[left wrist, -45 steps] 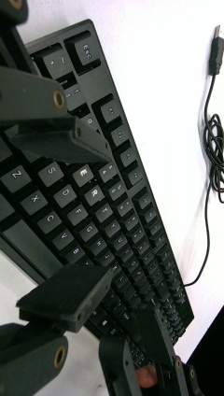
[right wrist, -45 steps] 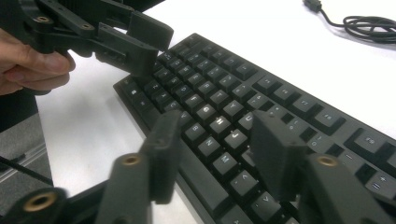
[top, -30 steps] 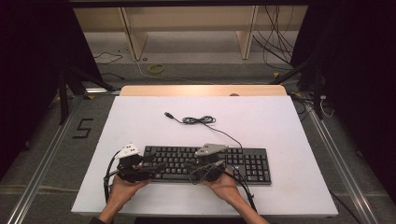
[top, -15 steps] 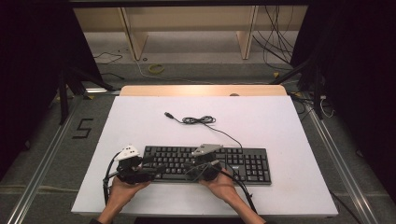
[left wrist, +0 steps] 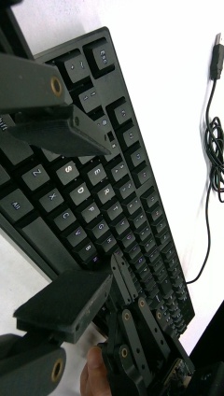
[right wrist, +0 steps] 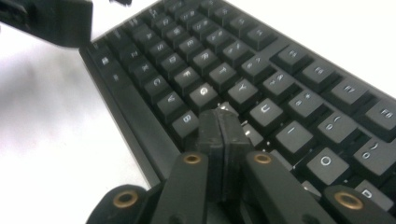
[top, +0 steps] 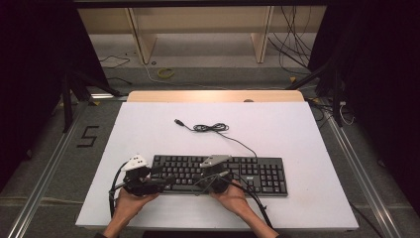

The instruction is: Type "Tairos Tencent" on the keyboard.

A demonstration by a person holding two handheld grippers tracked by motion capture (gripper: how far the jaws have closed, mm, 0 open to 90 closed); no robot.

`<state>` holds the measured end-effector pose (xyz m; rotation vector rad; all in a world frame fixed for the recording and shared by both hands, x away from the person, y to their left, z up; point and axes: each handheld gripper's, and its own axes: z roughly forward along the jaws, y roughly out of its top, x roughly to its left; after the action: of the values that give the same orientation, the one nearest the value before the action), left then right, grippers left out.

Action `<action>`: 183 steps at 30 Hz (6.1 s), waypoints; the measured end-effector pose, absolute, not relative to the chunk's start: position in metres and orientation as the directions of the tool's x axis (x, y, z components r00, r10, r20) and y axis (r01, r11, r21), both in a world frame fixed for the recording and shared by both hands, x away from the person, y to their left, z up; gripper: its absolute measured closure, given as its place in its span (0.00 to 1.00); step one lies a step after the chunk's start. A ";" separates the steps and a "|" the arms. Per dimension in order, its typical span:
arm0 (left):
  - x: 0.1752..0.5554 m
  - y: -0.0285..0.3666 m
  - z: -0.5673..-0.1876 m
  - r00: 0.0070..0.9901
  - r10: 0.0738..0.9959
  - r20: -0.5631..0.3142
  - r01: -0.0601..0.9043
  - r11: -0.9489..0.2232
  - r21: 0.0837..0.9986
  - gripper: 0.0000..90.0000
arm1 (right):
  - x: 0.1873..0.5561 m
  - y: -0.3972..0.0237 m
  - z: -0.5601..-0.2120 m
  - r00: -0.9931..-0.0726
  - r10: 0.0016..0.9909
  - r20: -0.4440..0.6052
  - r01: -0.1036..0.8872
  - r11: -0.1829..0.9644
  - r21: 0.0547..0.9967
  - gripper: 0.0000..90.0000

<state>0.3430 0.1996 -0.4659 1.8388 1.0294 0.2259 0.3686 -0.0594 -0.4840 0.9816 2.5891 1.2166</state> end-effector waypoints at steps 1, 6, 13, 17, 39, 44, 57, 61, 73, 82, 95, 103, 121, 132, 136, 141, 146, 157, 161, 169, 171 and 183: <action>0.343 0.200 -0.466 0.624 0.732 -0.274 0.550 -0.162 0.819 0.35 | 0.369 -0.059 -0.484 -0.783 0.601 0.160 0.507 0.468 0.724 1.00; 0.343 0.200 -0.466 0.621 0.734 -0.274 0.550 -0.159 0.820 0.35 | 0.368 -0.058 -0.484 -0.785 0.601 0.148 0.500 0.474 0.725 1.00; 0.344 0.200 -0.467 0.623 0.734 -0.270 0.549 -0.165 0.819 0.35 | 0.368 -0.059 -0.484 -0.781 0.605 0.156 0.507 0.468 0.724 1.00; 0.344 0.200 -0.467 0.622 0.735 -0.270 0.550 -0.165 0.819 0.35 | 0.368 -0.060 -0.482 -0.780 0.600 0.180 0.518 0.455 0.725 0.97; 0.344 0.196 -0.468 0.657 0.708 -0.260 0.537 -0.198 0.820 0.55 | 0.363 -0.083 -0.460 -0.763 0.605 0.229 0.518 0.360 0.776 0.52; 0.343 0.194 -0.468 0.675 0.695 -0.248 0.526 -0.218 0.822 0.69 | 0.363 -0.088 -0.459 -0.754 0.613 0.237 0.527 0.349 0.775 0.47; 0.345 0.184 -0.470 0.710 0.676 -0.198 0.507 -0.294 0.811 0.95 | 0.361 -0.096 -0.457 -0.748 0.619 0.238 0.527 0.336 0.781 0.43; 0.346 0.182 -0.470 0.710 0.676 -0.197 0.511 -0.302 0.805 0.99 | 0.360 -0.099 -0.456 -0.743 0.624 0.242 0.532 0.332 0.779 0.41; 0.352 0.180 -0.472 0.699 0.685 -0.205 0.545 -0.325 0.773 0.99 | 0.356 -0.110 -0.455 -0.738 0.627 0.249 0.528 0.308 0.791 0.39; 0.355 0.173 -0.475 0.708 0.676 -0.205 0.556 -0.355 0.752 0.99 | 0.354 -0.114 -0.457 -0.737 0.630 0.246 0.530 0.312 0.788 0.39; 0.358 0.170 -0.481 0.699 0.685 -0.203 0.574 -0.370 0.730 0.99 | 0.352 -0.117 -0.456 -0.736 0.630 0.248 0.529 0.309 0.790 0.39; 0.359 0.169 -0.483 0.692 0.690 -0.209 0.588 -0.372 0.718 0.99 | 0.352 -0.116 -0.456 -0.736 0.631 0.248 0.531 0.309 0.789 0.39; 0.356 0.176 -0.475 0.701 0.678 -0.223 0.560 -0.329 0.760 0.84 | 0.355 -0.118 -0.455 -0.730 0.638 0.247 0.531 0.300 0.793 0.39; 0.355 0.181 -0.471 0.677 0.692 -0.252 0.566 -0.270 0.779 0.65 | 0.357 -0.118 -0.456 -0.727 0.641 0.245 0.532 0.301 0.792 0.39; 0.357 0.183 -0.470 0.659 0.706 -0.258 0.570 -0.246 0.784 0.54 | 0.356 -0.118 -0.456 -0.728 0.640 0.245 0.531 0.301 0.792 0.39; 0.360 0.186 -0.469 0.636 0.721 -0.274 0.583 -0.217 0.783 0.45 | 0.355 -0.118 -0.456 -0.730 0.637 0.247 0.532 0.302 0.791 0.39; 0.362 0.189 -0.468 0.624 0.729 -0.281 0.588 -0.201 0.784 0.40 | 0.354 -0.116 -0.457 -0.735 0.632 0.246 0.530 0.308 0.790 0.39; 0.369 0.193 -0.463 0.603 0.744 -0.287 0.597 -0.182 0.782 0.35 | 0.352 -0.116 -0.456 -0.739 0.626 0.248 0.525 0.305 0.795 0.39; 0.370 0.193 -0.462 0.603 0.746 -0.283 0.593 -0.182 0.784 0.34 | 0.352 -0.115 -0.456 -0.740 0.625 0.248 0.525 0.307 0.794 0.39; 0.376 0.194 -0.458 0.600 0.751 -0.275 0.589 -0.182 0.787 0.35 | 0.351 -0.114 -0.456 -0.744 0.621 0.248 0.522 0.308 0.796 0.39; 0.377 0.193 -0.458 0.598 0.752 -0.277 0.592 -0.182 0.785 0.36 | 0.351 -0.114 -0.456 -0.745 0.620 0.248 0.521 0.308 0.796 0.39; 0.388 0.189 -0.457 0.599 0.753 -0.273 0.614 -0.213 0.760 0.50 | 0.350 -0.112 -0.456 -0.751 0.611 0.248 0.517 0.312 0.797 0.39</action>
<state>0.3881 0.1889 -0.4567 1.9194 1.0922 0.1927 0.3496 -0.1119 -0.4564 1.0629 2.4619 1.4358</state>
